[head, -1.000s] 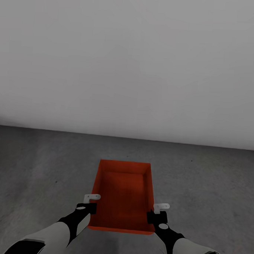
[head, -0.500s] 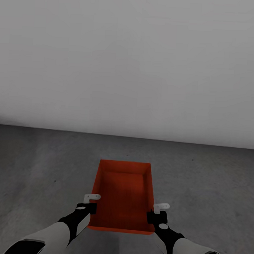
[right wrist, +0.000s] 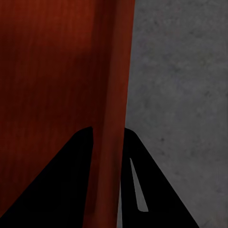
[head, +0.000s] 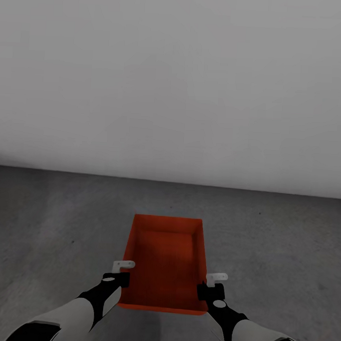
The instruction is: Move the two storage containers from the living room to the garage. In the garage, place one container on the floor and stack the other container on top of it (either order is fine).
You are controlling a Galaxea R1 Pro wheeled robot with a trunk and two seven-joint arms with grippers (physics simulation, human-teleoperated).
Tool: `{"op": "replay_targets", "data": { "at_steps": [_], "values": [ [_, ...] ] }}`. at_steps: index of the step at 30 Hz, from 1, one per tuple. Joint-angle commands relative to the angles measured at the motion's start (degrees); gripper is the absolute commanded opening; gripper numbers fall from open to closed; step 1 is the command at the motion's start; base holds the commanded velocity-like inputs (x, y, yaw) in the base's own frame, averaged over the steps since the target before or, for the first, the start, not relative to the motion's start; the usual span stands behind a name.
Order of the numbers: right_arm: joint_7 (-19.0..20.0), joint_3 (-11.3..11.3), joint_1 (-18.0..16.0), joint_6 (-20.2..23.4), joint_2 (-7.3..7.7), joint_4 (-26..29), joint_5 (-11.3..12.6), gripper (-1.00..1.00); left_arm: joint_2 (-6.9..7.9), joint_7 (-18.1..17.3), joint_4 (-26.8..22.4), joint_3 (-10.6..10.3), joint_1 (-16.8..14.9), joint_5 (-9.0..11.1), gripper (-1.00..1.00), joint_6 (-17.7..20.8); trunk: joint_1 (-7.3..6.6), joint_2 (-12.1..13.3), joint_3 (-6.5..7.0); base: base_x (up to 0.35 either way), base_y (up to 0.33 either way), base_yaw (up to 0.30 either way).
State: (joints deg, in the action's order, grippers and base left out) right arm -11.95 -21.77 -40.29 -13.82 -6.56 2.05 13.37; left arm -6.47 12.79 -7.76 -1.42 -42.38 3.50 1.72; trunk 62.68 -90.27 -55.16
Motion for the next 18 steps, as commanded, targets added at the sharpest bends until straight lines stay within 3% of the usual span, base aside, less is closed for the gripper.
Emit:
{"op": "replay_targets", "data": {
  "at_steps": [1, 18],
  "values": [
    [0.09, 3.94, -0.05, -0.03, -0.12, -0.12, 0.61, -1.0, -0.04, 0.31, -0.32, 0.54, 0.01, -0.34, -1.0, 0.08, 0.22, -0.43, -0.22, 0.0, 0.0, 0.0],
    [0.09, 3.94, -0.05, -0.06, -0.12, -0.1, 0.61, -1.0, -0.04, 0.31, -0.32, 0.54, 0.01, -0.34, -1.0, 0.07, 3.96, -7.25, -2.7, 0.0, 0.0, 0.0]
  ]
}}
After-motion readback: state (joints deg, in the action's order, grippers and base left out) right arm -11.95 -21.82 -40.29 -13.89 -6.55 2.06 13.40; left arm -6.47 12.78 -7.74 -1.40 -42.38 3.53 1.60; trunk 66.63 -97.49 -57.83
